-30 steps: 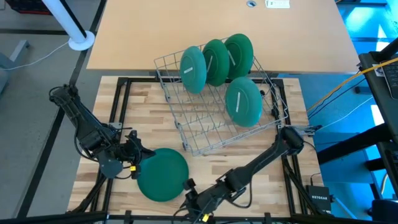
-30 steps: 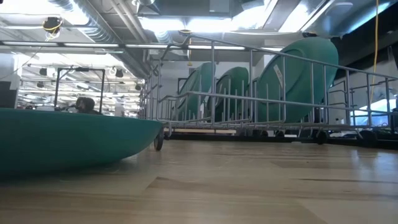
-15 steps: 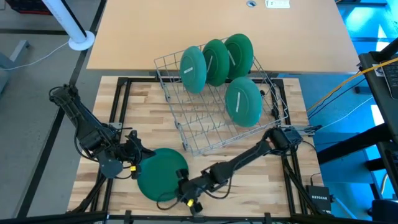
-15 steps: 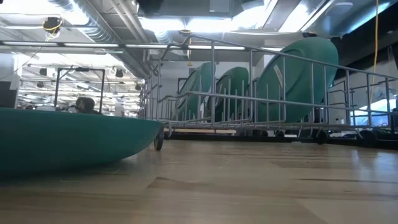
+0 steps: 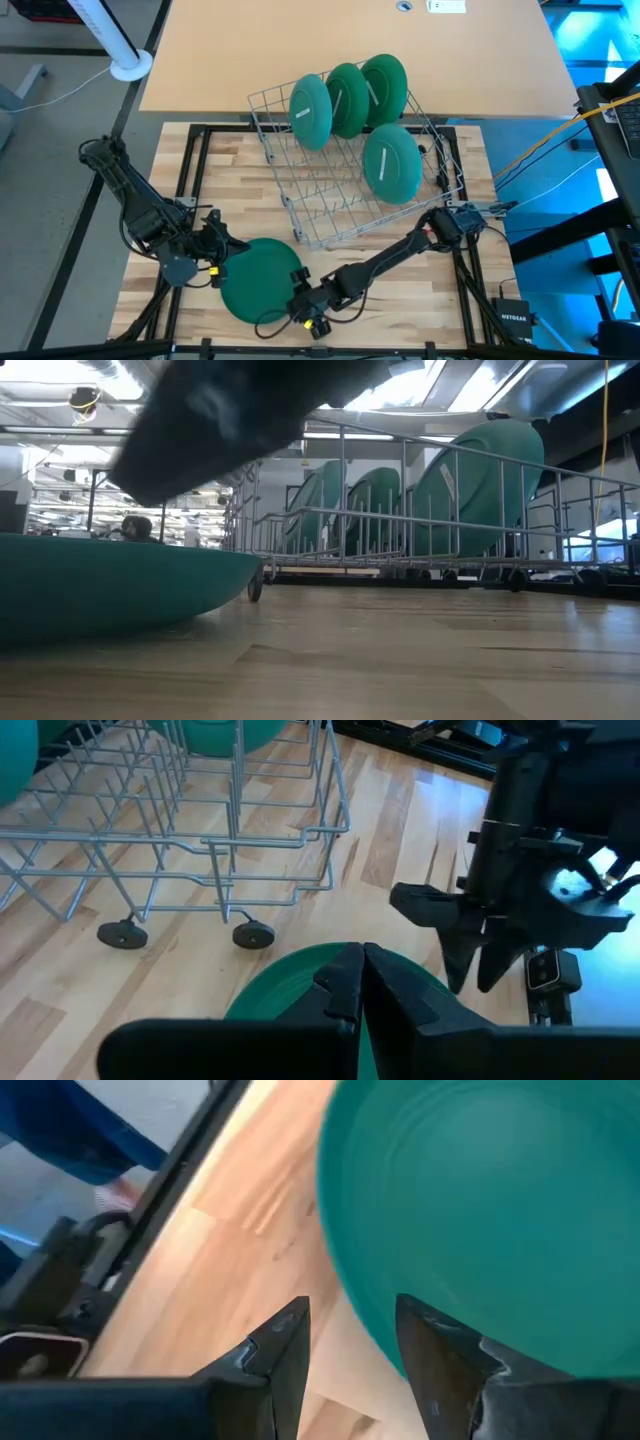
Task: Sort dishes
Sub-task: Put the green plate in the dish rack
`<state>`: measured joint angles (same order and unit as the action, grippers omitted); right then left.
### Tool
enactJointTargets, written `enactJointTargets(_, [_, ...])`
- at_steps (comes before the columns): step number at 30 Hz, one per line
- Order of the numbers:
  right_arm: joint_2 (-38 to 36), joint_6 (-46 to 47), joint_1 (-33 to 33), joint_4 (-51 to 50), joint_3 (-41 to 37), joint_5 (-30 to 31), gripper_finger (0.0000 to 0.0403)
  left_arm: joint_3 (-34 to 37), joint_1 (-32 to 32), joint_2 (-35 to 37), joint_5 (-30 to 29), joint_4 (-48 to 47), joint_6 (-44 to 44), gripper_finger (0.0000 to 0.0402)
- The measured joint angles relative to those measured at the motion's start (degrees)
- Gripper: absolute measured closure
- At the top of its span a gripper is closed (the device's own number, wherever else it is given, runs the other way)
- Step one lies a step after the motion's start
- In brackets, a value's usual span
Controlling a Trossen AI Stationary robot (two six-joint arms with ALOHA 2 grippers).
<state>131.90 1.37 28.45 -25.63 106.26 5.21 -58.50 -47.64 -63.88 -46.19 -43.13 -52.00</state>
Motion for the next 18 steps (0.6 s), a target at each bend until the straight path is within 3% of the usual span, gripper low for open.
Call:
enactJointTargets(10, [2.4,1.2,0.0,-1.4,0.0,2.8,0.0249,0.0,0.0,0.0,0.2,0.0,0.4,0.0398])
enactJointTargets(18, [2.9,-1.1,-0.4,-1.5,0.0,9.7,0.0249,0.0,0.0,0.0,0.2,0.0,0.5,0.0398])
